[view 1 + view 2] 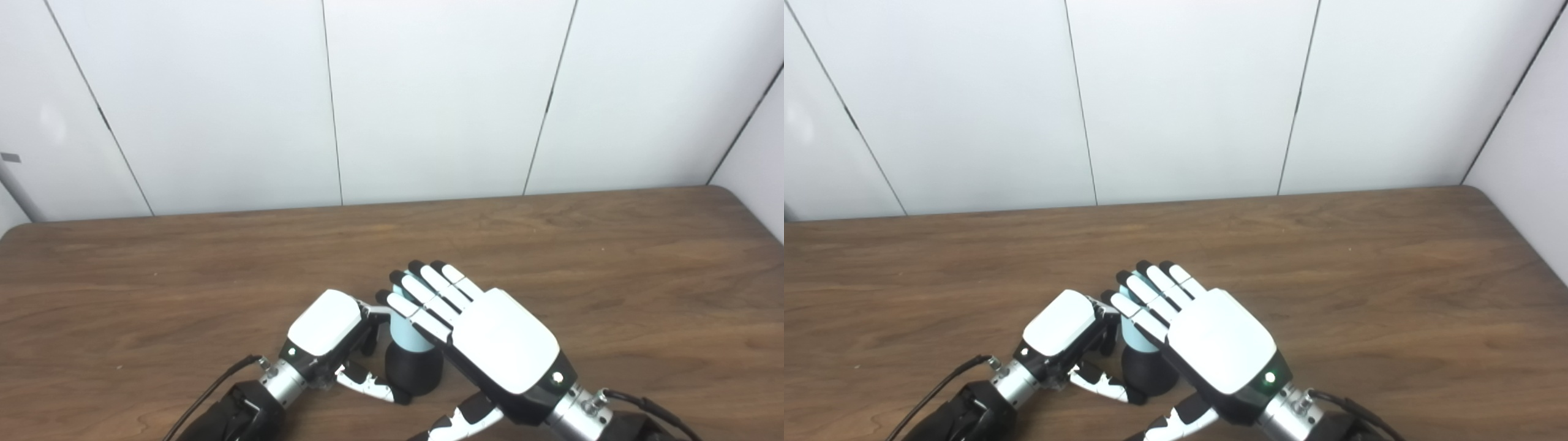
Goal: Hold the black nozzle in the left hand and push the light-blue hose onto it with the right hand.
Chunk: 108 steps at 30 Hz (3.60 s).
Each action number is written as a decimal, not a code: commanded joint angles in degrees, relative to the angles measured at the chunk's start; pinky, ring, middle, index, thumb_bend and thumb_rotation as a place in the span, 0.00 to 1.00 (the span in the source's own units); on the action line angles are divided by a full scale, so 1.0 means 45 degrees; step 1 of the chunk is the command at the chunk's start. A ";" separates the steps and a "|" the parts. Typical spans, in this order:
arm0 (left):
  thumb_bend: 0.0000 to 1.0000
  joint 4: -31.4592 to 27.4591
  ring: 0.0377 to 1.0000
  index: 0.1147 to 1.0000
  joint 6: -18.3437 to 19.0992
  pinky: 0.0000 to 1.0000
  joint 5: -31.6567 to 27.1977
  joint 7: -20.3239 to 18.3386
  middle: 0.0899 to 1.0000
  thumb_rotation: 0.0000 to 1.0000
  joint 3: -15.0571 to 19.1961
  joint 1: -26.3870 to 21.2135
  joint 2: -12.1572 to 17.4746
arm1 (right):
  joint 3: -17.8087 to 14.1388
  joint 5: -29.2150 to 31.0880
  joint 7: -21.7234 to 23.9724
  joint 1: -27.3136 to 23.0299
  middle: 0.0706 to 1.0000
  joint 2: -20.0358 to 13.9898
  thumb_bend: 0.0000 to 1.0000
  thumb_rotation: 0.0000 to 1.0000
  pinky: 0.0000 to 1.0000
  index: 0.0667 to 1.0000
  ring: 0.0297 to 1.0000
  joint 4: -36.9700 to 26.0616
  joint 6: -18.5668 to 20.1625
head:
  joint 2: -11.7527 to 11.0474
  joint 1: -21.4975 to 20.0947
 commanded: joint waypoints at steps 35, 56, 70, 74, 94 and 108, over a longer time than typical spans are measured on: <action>0.52 0.1023 0.35 0.46 0.0117 0.31 0.0270 -0.0709 0.37 0.00 -0.0855 0.1865 -0.0101 | 0.0903 0.0248 0.1114 0.0839 0.99 -0.0527 0.81 0.96 0.88 0.94 0.98 0.0895 -0.0212 | 0.0070 0.0019; 0.52 0.1090 0.35 0.46 0.0142 0.32 0.0213 -0.0763 0.37 0.00 -0.0860 0.1834 -0.0128 | 0.0767 0.0419 -0.0124 0.0717 0.98 -0.0279 0.83 0.90 0.88 0.94 0.98 0.0983 -0.0426 | 0.0007 -0.0027; 0.52 0.1440 0.37 0.45 0.0018 0.33 0.0326 -0.0514 0.38 0.00 -0.0919 0.1752 -0.0200 | 0.0379 0.0569 -0.0780 -0.0027 1.00 0.0106 0.85 0.85 0.99 0.94 1.00 0.0678 -0.0229 | -0.0084 -0.0093; 0.52 0.1570 0.35 0.45 -0.0104 0.32 0.0392 -0.0310 0.38 0.00 -0.0950 0.1713 -0.0215 | 0.0279 0.0495 -0.0988 -0.0229 0.99 0.0198 0.85 0.86 1.00 0.93 1.00 0.0595 -0.0306 | -0.0089 -0.0071; 0.51 0.1701 0.24 0.44 -0.0131 0.22 0.0287 -0.0338 0.32 0.00 -0.0961 0.1646 -0.0259 | -0.0754 0.0691 -0.1899 -0.1270 0.98 0.0801 0.85 0.94 1.00 0.93 0.99 0.0277 -0.0446 | -0.0161 -0.0114; 0.52 0.1629 0.33 0.45 0.0102 0.30 0.0405 -0.0385 0.35 0.00 -0.0980 0.1670 -0.0250 | -0.2237 0.2138 -0.2167 -0.1098 0.99 0.1106 0.84 1.00 0.98 0.97 1.00 -0.0412 0.0072 | -0.0188 -0.0098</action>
